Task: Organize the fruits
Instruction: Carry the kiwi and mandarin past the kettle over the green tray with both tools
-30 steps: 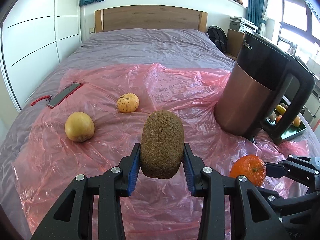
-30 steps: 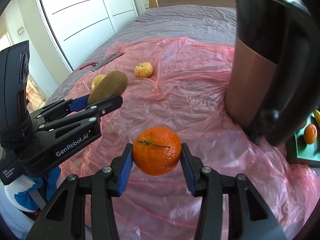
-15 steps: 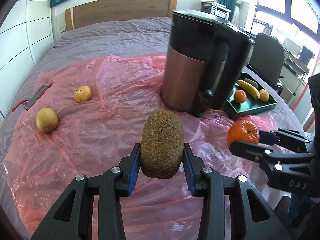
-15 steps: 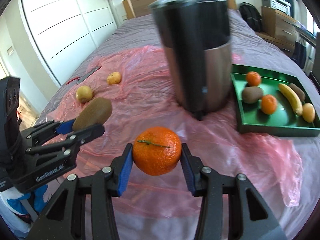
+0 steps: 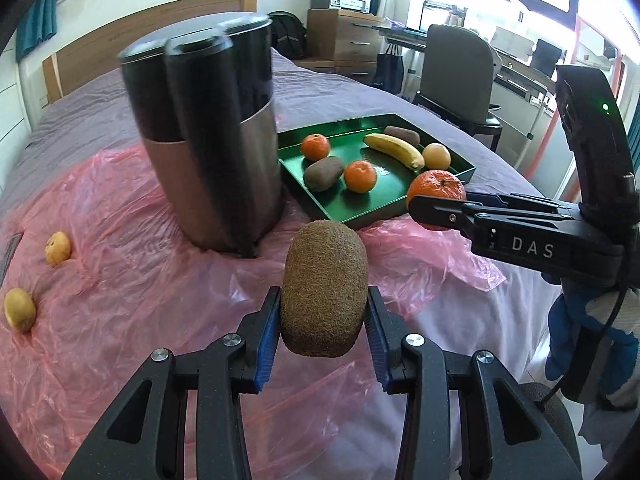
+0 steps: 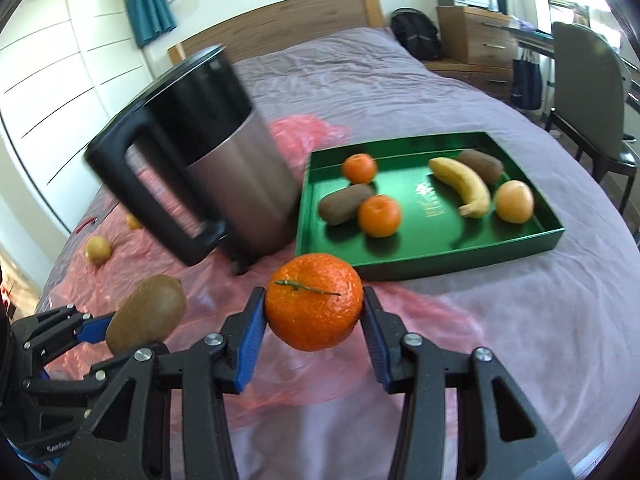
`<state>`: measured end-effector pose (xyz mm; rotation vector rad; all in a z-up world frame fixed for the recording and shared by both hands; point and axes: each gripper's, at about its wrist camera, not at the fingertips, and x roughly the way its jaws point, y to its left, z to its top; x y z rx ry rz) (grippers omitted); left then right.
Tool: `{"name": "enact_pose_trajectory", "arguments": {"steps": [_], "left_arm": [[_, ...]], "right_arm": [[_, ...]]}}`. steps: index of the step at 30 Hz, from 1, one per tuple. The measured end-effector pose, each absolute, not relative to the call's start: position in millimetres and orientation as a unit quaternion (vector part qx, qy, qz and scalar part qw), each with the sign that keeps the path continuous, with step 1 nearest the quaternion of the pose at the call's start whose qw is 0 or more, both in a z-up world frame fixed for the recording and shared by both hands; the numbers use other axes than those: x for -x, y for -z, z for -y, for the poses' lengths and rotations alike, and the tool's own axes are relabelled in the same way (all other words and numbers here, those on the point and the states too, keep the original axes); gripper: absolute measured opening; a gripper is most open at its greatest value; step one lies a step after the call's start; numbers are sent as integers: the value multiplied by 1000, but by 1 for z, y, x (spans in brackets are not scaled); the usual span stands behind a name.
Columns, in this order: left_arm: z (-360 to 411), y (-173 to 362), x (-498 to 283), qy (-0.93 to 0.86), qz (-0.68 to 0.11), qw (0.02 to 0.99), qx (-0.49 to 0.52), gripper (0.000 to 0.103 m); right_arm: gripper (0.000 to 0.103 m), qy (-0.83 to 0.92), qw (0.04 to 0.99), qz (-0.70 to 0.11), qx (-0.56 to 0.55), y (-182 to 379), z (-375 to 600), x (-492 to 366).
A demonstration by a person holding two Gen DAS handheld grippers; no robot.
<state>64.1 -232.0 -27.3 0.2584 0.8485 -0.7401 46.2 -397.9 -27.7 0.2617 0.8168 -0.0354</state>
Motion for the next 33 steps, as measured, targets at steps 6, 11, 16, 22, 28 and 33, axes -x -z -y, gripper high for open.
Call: {"name": "enact_pose_trajectory", "arguments": {"steps": [6,11,16,22,28,33], "left_arm": [[272,26,-79,362,-396,834,-125,35],[298,30,-98,358,-392,839,-121,35],[320,42,-120,351,-382,846,-125,35],[348,63,-141,338,-379,849,-146,35],[359,83,-152,331,-383,847,-160,35],[363,92,-156,331,-383,846,-165,35]], "right_arm": [[34,35,913,-383,-135,31,437,-59],[34,39,916,-373,-139,35,461,-76],[34,40,918,-369,-138,43,479,-96],[34,47,921,-366,-121,48,492,-128],[34,60,921,-368,-112,59,505,-156],[34,67,919,-373,-113,71,511,-166]]}}
